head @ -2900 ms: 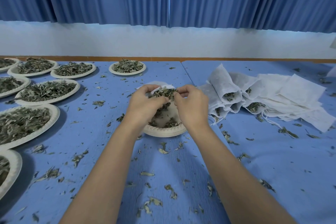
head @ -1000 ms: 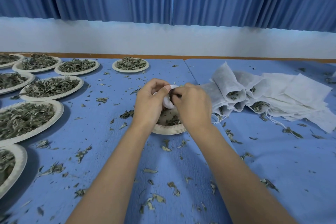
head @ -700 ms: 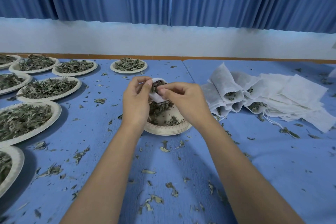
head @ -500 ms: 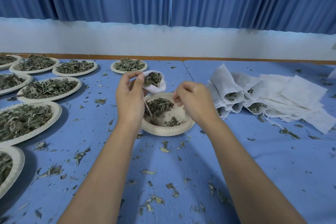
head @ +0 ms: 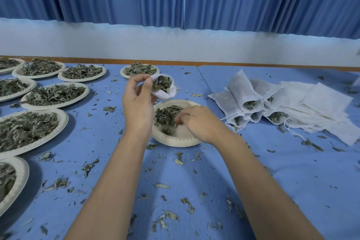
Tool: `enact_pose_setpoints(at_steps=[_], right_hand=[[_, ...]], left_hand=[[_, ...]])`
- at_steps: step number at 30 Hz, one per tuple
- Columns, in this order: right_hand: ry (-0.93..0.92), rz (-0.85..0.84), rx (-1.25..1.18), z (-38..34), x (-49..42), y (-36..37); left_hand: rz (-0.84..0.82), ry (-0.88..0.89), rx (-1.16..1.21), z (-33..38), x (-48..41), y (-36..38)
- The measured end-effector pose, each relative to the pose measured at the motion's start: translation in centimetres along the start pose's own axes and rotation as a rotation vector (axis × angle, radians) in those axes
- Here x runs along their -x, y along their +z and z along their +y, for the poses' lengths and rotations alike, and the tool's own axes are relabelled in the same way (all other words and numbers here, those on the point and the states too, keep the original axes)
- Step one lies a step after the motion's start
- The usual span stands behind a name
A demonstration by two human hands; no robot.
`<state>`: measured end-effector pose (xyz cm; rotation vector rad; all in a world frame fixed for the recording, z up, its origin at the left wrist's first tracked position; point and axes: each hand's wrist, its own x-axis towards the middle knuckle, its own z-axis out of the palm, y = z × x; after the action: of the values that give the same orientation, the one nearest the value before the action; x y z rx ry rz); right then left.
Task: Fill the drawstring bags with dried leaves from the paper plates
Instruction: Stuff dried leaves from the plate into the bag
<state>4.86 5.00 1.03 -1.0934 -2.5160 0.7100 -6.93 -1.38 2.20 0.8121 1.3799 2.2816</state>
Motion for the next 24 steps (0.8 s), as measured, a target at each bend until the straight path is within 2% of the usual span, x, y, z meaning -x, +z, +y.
enact_pose_setpoints(at_steps=[4,5,8,11,17,24], right_hand=[[0.02,0.237,-0.06,0.4,-0.7,0.3],[0.028,0.224,-0.031,0.4,-1.2,0.5],[0.056,-0.016,0.101,-0.3,-2.8,1.4],[0.085,-0.158,0.051,-1.3,-3.7,2.2],[-0.022,-0.065,0.17,-1.9,-3.3,3.0],[-0.098,-0.061,0.187,-2.1,-2.3,2.1]], left_hand=[[0.025,-0.006,0.01,0.1,-0.1,0.0],[0.041,-0.002,0.012,0.1,-0.2,-0.1],[0.054,0.016,0.009,0.5,-0.5,-0.4],[0.034,0.041,-0.022,0.9,-0.6,-0.7],[0.047,0.091,-0.159,1.2,-0.9,-0.9],[-0.057,0.115,-0.19,1.5,-0.5,-0.8]])
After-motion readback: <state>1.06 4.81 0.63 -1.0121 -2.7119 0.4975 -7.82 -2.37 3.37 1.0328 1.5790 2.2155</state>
